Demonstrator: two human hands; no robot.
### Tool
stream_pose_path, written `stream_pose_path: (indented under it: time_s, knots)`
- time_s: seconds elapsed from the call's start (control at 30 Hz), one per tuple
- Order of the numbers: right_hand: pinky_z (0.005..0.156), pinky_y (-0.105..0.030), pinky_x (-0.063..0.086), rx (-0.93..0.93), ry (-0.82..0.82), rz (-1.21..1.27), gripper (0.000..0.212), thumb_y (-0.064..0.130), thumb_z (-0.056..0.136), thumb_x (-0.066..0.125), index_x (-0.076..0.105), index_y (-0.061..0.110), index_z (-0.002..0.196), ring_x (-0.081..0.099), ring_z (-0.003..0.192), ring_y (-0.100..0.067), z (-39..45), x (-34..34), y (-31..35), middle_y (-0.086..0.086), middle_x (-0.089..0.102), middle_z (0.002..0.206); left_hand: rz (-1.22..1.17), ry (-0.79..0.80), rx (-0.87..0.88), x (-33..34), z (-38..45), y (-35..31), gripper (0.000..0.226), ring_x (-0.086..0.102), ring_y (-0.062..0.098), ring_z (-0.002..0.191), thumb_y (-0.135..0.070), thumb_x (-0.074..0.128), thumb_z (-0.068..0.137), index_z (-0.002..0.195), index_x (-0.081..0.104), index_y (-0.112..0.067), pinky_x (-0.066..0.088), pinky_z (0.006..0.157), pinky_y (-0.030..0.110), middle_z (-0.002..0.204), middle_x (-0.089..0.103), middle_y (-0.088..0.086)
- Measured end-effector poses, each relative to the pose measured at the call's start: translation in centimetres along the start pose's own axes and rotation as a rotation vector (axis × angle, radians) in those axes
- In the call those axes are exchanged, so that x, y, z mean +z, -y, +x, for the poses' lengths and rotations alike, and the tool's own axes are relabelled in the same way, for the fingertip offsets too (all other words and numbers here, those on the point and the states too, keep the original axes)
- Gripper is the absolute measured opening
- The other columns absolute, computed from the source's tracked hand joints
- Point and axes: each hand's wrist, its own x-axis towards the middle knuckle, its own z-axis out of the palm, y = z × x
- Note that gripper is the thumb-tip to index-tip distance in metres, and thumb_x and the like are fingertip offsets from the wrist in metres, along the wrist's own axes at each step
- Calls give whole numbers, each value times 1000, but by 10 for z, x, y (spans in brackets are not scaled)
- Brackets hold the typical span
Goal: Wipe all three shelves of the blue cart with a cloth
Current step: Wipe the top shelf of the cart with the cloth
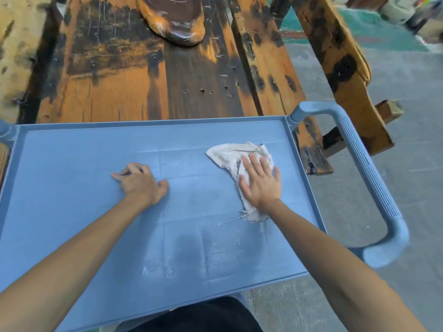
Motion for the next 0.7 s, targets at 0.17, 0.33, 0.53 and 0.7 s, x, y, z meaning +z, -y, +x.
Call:
stream_pose_path:
  time_s: [0.17,0.33,0.53,0.7]
  knots:
    - [101,-51,39,79,60,-86,76,73,94,20,23,33,159,33,146,-31,2,-18,-44,1,32,163,68,-32,19,12,-1,3,108,37,42,128,-79,15,86,151,19,6,26,112,63,143,34,25]
    - [87,-46,50,219,114,-105,81,74,93,26,38,15,147,50,124,-37,-21,-33,-79,-15,46,141,94,-66,38,16,-1,6,116,38,43,129,-84,13,81,151,20,7,25,113,64,143,34,25]
    - [59,-32,39,369,224,-203,71,67,97,29,68,7,100,70,92,-32,-50,-33,-76,-14,72,104,111,-62,51,15,-3,6,116,38,45,130,-84,9,81,152,17,7,26,113,65,142,34,25]
    - [77,-38,47,519,407,-162,76,58,102,18,71,5,115,67,109,-33,-68,-33,-70,-17,69,120,98,-87,65,18,-6,9,119,36,46,133,-85,9,80,153,10,9,24,113,66,144,33,26]
